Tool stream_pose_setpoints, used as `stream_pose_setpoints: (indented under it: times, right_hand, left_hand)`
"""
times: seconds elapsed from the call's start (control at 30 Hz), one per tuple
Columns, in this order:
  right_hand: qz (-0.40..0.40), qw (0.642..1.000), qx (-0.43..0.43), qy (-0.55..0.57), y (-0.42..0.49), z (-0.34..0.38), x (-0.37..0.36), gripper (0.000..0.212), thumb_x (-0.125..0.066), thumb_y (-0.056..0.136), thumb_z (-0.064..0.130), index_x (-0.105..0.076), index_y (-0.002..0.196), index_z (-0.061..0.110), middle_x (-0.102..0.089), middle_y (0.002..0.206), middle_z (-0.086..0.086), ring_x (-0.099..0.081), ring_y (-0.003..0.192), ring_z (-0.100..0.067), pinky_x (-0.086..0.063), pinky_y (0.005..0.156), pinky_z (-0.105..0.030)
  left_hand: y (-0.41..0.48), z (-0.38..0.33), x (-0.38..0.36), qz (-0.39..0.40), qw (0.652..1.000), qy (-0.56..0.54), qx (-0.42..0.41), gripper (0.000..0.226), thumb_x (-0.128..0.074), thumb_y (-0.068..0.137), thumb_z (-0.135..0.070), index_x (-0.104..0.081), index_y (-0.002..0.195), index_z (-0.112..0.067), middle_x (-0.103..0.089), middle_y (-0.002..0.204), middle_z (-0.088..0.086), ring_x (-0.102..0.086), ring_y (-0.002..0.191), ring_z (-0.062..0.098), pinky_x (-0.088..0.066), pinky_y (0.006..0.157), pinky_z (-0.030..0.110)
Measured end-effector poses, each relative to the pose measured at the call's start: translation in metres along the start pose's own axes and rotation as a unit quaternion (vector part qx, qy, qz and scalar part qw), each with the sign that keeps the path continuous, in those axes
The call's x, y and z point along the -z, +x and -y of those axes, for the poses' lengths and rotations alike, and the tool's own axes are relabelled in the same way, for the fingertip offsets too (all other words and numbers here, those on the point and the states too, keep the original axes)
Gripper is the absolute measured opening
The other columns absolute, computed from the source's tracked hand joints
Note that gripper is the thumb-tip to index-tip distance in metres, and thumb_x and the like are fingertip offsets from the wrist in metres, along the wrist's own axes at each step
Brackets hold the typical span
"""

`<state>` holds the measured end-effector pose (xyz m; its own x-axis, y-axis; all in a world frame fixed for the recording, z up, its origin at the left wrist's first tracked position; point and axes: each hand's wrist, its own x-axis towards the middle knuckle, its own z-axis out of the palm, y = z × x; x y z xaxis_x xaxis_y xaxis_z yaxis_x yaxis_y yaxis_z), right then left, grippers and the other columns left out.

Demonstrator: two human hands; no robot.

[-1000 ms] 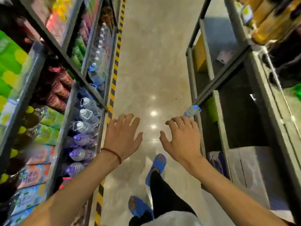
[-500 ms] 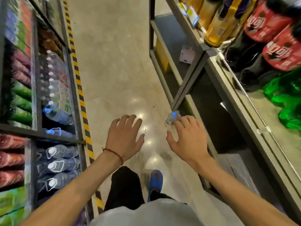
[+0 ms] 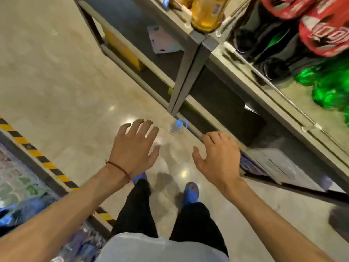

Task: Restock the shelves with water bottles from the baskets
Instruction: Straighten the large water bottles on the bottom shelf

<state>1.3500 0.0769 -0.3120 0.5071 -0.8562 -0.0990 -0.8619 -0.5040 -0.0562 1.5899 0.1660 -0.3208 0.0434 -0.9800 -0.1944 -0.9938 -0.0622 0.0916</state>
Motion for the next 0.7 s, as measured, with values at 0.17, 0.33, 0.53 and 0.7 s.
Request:
stream_pose_setpoints:
  times: [0.17, 0.33, 0.53, 0.7]
  right_hand:
    - [-0.057, 0.994, -0.044, 0.087, 0.014, 0.015, -0.045, 0.034, -0.061, 0.091, 0.042, -0.077, 0.107, 0.017, -0.072, 0.103, -0.001, -0.065, 0.100, -0.025, -0.052, 0.079, -0.040]
    - [-0.075, 0.986, -0.069, 0.135, 0.033, 0.007, -0.105, 0.032, -0.060, 0.089, 0.040, -0.075, 0.105, 0.017, -0.071, 0.104, 0.002, -0.062, 0.101, -0.022, -0.050, 0.074, -0.038]
    - [-0.053, 0.989, -0.074, 0.119, 0.054, 0.003, -0.221, 0.028, -0.065, 0.085, 0.039, -0.076, 0.101, 0.018, -0.072, 0.101, 0.005, -0.059, 0.100, -0.017, -0.047, 0.075, -0.032]
    - [0.076, 0.965, -0.176, 0.181, 0.072, -0.002, -0.344, 0.038, -0.066, 0.092, 0.044, -0.068, 0.125, 0.025, -0.065, 0.125, 0.011, -0.055, 0.119, -0.014, -0.039, 0.082, -0.027]
  left_hand:
    - [0.035, 0.040, -0.033, 0.008, 0.997, 0.027, -0.070, 0.055, -0.050, 0.089, -0.045, -0.063, 0.127, -0.008, -0.061, 0.134, 0.014, -0.055, 0.125, 0.038, -0.043, 0.095, 0.051]
    - [0.059, 0.049, -0.101, 0.013, 0.994, 0.018, -0.106, 0.051, -0.049, 0.090, -0.043, -0.063, 0.123, -0.007, -0.062, 0.131, 0.013, -0.055, 0.123, 0.038, -0.046, 0.092, 0.052]
    - [0.082, 0.041, -0.214, 0.032, 0.995, -0.030, -0.095, 0.050, -0.053, 0.087, -0.042, -0.065, 0.122, -0.009, -0.062, 0.130, 0.012, -0.057, 0.120, 0.037, -0.047, 0.089, 0.049]
    - [0.106, 0.041, -0.318, 0.031, 0.996, -0.048, -0.065, 0.049, -0.056, 0.086, -0.042, -0.065, 0.122, -0.011, -0.064, 0.128, 0.011, -0.059, 0.116, 0.037, -0.048, 0.083, 0.046]
